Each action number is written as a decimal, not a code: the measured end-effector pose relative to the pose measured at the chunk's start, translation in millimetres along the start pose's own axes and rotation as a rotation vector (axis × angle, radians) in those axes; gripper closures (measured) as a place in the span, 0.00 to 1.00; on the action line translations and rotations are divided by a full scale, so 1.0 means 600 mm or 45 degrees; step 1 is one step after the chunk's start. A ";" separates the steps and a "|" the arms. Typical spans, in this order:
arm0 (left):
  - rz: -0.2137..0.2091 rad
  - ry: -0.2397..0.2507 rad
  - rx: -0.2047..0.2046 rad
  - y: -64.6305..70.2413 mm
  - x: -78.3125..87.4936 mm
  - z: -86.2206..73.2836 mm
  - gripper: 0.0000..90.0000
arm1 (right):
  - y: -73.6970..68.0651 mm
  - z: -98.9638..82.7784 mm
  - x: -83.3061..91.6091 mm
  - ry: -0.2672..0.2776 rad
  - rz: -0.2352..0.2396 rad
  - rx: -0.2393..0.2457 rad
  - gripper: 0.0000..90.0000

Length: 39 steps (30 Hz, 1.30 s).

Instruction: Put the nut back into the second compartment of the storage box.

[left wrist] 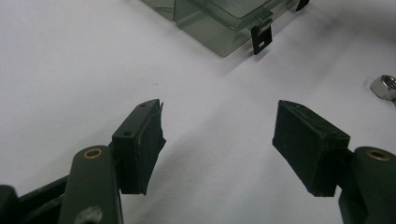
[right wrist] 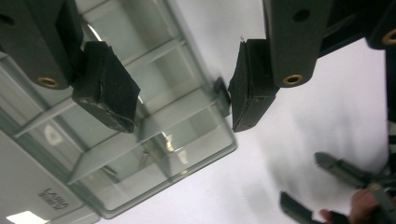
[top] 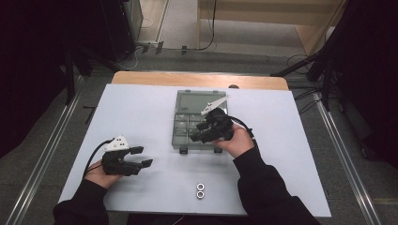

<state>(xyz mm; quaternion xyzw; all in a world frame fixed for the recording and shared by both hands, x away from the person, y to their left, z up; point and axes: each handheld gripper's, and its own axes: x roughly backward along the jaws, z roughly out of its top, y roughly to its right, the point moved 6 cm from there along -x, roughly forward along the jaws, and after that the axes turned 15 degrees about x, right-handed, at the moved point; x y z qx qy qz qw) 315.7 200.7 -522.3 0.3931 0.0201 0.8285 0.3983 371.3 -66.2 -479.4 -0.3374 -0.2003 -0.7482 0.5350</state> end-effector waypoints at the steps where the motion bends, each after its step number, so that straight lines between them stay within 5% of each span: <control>1: 0.000 0.000 -0.002 0.000 0.000 0.000 0.36 | -0.004 -0.002 0.001 -0.001 0.012 0.013 0.48; 19: -0.002 -0.001 -0.004 0.000 0.000 0.000 0.36 | -0.060 -0.030 0.012 -0.014 0.125 0.283 0.48; 29: 0.000 0.000 -0.004 0.000 0.000 0.000 0.36 | -0.079 -0.052 0.010 -0.062 0.199 0.378 0.50; 39: -0.001 0.000 -0.002 0.000 0.000 0.000 0.36 | -0.091 -0.067 0.008 -0.090 0.223 0.407 0.51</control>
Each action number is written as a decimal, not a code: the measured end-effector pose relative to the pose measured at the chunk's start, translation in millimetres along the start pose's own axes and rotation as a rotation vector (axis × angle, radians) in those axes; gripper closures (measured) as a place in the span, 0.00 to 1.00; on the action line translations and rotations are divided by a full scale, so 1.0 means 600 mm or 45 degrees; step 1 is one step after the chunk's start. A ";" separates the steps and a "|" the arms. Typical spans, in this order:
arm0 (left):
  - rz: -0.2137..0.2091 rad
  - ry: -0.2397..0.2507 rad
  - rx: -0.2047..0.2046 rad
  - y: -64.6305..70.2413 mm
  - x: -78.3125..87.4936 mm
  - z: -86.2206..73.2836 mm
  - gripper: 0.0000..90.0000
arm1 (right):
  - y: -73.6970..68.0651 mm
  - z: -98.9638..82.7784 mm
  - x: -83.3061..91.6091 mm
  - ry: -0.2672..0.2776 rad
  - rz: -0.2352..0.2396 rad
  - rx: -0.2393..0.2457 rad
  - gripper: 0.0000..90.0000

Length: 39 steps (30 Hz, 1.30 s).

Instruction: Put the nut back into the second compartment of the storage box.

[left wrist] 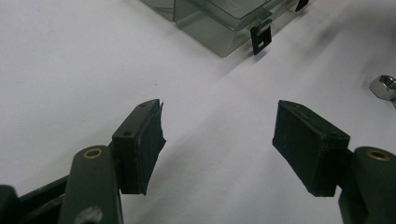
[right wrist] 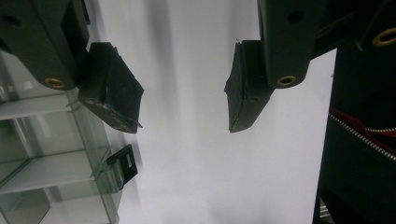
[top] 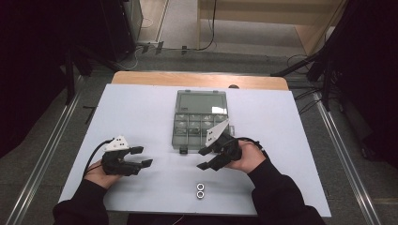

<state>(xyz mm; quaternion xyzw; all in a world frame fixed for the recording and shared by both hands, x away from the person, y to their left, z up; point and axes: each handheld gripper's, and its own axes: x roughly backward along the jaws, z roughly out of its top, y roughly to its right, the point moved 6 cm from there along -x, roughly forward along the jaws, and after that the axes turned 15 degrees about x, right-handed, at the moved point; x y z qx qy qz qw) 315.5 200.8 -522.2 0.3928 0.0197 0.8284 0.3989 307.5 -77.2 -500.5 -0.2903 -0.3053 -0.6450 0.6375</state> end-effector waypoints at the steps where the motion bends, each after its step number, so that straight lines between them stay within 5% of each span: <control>1: 0.000 0.001 0.000 0.000 0.000 0.000 0.36 | -0.002 -0.001 -0.001 -0.001 0.005 0.001 0.51; 20: 0.003 0.004 0.000 0.000 0.001 0.000 0.36 | -0.049 -0.017 -0.024 -0.042 0.046 -0.023 0.50; 39: 0.005 -0.002 -0.002 0.000 0.000 0.000 0.36 | -0.065 -0.023 -0.048 -0.094 0.151 0.120 0.60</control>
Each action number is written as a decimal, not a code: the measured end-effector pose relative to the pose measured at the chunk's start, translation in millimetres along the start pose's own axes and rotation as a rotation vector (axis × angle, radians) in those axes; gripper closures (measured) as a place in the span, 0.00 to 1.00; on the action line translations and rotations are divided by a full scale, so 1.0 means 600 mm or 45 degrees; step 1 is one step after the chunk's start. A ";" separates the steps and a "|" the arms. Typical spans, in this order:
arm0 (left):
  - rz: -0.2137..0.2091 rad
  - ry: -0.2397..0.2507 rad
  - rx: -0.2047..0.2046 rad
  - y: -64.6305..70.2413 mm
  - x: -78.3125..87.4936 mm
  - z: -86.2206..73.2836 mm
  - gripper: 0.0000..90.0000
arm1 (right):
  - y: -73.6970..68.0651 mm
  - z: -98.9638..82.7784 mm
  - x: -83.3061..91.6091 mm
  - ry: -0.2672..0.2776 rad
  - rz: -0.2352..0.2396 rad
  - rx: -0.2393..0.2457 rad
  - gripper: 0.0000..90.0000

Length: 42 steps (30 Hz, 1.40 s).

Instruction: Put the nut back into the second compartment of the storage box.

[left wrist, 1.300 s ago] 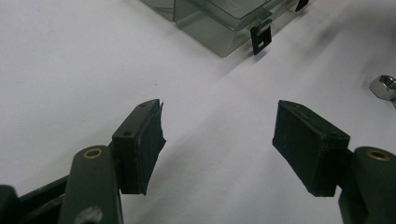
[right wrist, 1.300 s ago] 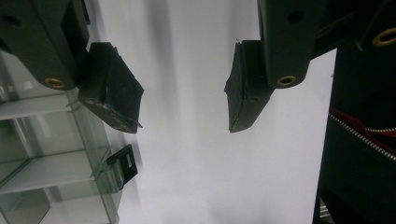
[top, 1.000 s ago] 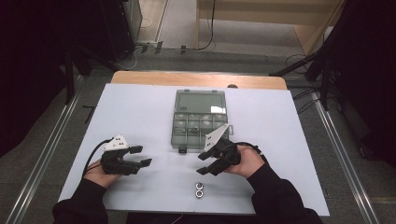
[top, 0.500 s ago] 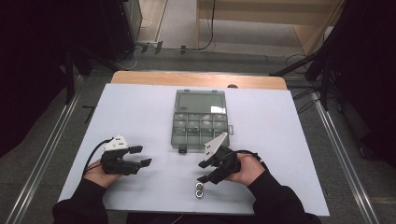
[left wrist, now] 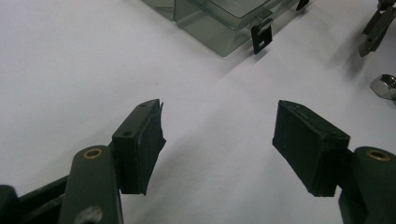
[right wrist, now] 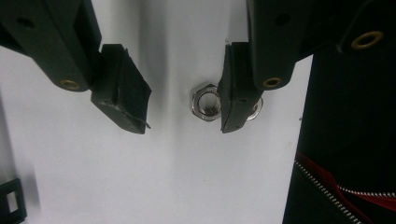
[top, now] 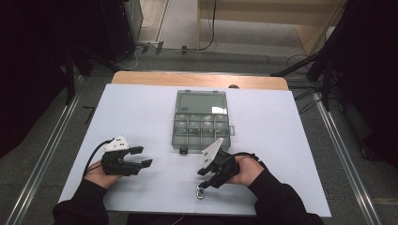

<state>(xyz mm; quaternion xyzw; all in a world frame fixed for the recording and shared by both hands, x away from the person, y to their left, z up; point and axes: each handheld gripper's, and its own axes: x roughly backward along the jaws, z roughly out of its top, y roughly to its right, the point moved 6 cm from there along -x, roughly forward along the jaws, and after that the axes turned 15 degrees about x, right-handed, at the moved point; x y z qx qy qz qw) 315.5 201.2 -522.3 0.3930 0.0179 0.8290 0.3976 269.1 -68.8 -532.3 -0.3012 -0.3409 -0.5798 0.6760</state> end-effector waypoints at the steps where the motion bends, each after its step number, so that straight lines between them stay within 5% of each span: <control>1: 0.000 0.001 0.000 0.000 0.000 0.000 0.36 | 0.000 0.001 -0.002 -0.002 -0.001 -0.002 0.60; 18: -0.001 0.008 0.003 0.000 0.001 0.000 0.36 | -0.011 0.004 -0.017 -0.055 0.039 0.015 0.66; 42: 0.002 0.008 0.001 0.000 0.001 0.001 0.36 | -0.011 0.004 -0.026 -0.106 -0.010 0.009 0.78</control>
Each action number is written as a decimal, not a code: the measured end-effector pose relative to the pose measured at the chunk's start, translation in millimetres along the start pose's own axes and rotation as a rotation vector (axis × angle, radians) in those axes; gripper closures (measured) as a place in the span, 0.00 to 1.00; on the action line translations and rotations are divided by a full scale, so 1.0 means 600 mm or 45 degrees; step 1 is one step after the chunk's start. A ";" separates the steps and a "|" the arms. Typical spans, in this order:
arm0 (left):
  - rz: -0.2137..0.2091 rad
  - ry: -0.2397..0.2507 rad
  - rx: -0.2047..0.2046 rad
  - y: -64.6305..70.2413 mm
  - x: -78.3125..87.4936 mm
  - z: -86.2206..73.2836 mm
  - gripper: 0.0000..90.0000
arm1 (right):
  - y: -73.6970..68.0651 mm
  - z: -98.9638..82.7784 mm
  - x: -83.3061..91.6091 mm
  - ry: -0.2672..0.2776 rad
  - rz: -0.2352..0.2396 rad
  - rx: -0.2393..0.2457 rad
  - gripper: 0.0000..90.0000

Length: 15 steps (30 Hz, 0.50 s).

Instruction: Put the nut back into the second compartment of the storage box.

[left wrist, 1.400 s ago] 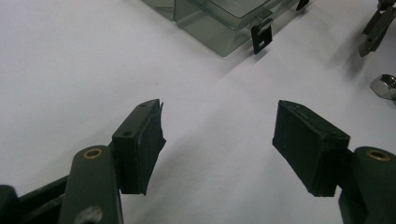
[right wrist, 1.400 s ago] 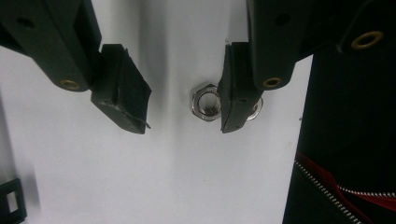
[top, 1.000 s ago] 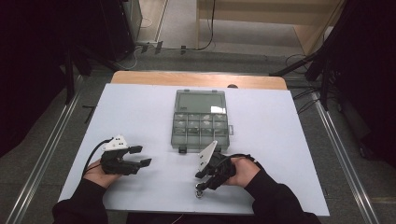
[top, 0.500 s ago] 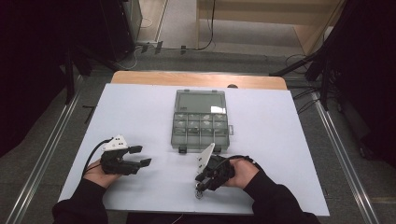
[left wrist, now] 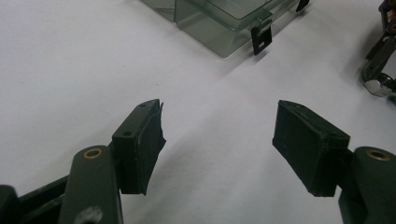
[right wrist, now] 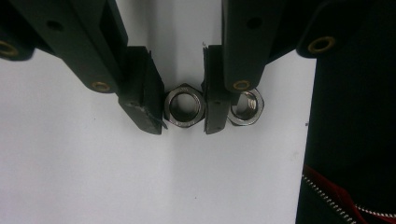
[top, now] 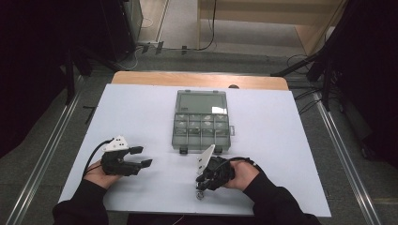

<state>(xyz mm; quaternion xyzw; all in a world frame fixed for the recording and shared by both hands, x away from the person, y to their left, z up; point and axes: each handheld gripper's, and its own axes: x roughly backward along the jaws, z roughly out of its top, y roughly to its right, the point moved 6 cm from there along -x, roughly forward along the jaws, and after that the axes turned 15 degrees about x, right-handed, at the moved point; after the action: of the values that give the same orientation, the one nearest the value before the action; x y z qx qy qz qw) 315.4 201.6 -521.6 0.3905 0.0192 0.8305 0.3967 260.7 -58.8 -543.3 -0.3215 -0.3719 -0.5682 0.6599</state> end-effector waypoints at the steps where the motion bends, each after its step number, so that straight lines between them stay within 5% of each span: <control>1: -0.001 0.000 0.001 0.000 0.000 0.000 0.36 | 0.000 0.000 0.000 0.003 0.010 -0.006 0.78; 15: -0.003 0.000 -0.001 0.000 0.001 0.000 0.36 | 0.002 -0.003 0.005 0.016 0.056 -0.087 0.79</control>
<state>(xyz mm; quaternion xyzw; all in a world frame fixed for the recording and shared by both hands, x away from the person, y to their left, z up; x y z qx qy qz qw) 315.4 201.9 -521.4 0.3903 0.0195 0.8300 0.3979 262.2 -62.0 -541.5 -0.3484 -0.3409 -0.5679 0.6632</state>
